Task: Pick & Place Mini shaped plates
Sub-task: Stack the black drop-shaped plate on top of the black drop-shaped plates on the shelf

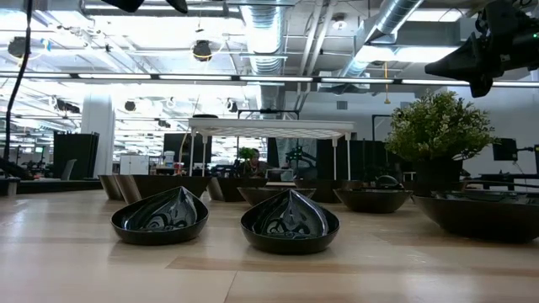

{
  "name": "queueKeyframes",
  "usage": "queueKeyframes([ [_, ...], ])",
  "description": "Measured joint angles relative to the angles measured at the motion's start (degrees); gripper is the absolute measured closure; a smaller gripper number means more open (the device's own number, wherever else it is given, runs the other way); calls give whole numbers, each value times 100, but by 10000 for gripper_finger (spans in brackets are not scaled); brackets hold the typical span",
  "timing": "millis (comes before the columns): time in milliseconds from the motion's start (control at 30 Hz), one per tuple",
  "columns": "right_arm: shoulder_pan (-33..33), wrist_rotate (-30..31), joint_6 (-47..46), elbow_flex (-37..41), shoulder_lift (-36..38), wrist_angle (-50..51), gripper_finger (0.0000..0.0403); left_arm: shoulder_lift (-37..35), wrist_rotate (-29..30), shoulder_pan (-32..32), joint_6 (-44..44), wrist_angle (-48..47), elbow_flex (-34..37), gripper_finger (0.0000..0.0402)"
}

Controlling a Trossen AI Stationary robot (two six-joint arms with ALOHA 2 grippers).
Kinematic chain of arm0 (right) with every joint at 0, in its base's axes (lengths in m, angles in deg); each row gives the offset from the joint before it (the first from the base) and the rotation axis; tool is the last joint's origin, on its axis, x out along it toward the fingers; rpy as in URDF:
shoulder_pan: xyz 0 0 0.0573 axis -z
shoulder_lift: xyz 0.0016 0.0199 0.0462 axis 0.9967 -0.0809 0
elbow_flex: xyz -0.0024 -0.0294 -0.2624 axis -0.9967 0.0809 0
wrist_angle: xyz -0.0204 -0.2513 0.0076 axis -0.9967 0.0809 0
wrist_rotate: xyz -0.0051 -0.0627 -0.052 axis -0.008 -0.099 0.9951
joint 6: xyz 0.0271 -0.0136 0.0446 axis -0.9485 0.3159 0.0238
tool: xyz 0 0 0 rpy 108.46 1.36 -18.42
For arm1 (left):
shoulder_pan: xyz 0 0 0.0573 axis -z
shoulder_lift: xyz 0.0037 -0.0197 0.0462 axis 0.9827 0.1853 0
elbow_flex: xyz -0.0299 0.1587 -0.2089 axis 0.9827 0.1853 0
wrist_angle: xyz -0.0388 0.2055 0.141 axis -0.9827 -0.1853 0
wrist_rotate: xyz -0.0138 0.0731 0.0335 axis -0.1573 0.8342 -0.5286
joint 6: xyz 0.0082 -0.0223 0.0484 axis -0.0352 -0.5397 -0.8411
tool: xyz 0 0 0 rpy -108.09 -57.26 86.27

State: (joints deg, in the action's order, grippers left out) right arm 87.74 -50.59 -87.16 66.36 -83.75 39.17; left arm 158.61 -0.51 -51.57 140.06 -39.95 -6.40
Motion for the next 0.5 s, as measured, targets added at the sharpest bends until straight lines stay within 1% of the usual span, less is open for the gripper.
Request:
queueKeyframes([
  [300, 1, 0, 0, -1, 0, 0, 401, 396, 0, 116, 344, 178, 0, 270],
  [500, -1, 0, 2, -1, 0, 1, 401, 762, -8, 359, 1164, 233, 0, 270],
])
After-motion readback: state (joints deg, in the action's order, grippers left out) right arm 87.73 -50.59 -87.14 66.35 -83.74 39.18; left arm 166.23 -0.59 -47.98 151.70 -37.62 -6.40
